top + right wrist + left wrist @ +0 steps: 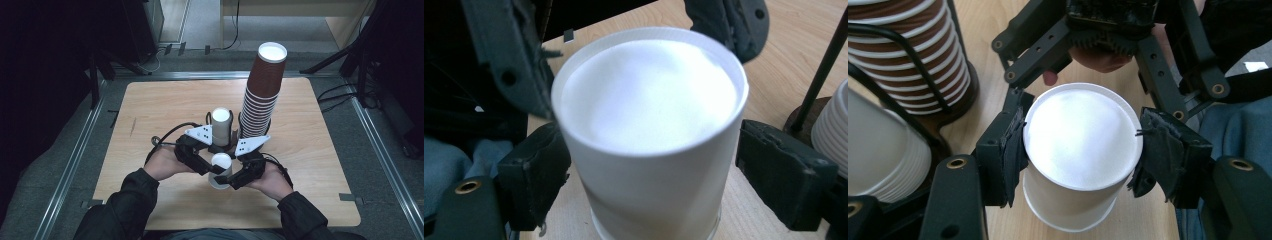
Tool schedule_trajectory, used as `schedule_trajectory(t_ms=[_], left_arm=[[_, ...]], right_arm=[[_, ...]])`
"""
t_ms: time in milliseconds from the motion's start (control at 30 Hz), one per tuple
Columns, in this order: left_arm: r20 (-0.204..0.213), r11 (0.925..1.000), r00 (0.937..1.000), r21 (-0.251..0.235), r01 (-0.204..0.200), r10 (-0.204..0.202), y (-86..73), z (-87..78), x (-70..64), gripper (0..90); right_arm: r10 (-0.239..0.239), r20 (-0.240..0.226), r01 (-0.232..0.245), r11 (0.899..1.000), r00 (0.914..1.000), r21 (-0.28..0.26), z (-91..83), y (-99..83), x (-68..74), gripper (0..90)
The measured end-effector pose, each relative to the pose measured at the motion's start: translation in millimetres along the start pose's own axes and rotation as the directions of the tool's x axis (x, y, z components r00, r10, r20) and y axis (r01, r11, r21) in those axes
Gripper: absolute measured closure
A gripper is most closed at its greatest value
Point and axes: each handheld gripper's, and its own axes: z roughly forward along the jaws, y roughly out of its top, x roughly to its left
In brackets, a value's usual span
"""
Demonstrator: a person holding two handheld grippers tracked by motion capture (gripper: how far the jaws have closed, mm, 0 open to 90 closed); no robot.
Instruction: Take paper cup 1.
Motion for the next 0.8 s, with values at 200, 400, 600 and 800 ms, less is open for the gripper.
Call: schedule_trajectory(t_ms=[200,400,600,800], left_arm=[[0.007,0.9999,1.0,-0.008,-0.007,0.007,0.6,0.8,-1.5,36.6],[0.005,0.9999,0.9999,0.001,-0.012,0.012,0.4,2.4,-1.7,36.6],[0.021,0.9996,0.9996,0.021,0.017,-0.017,-0.4,5.1,1.6,36.3],[0.04,0.997,0.9963,0.019,0.075,-0.076,-4.6,4.5,7.4,29.9]], right_arm=[[-0.002,-0.002,0.003,1.0,1.0,0.014,2.7,-2.2,0.0,19.5],[-0.032,-0.011,0.033,0.999,0.9994,0.022,2.1,-2.5,1.7,27.2],[-0.055,-0.008,0.055,0.998,0.9984,0.036,3.0,-2.5,2.4,29.6],[-0.055,0.002,0.055,0.997,0.9985,0.049,4.4,-4.2,1.1,29.6]])
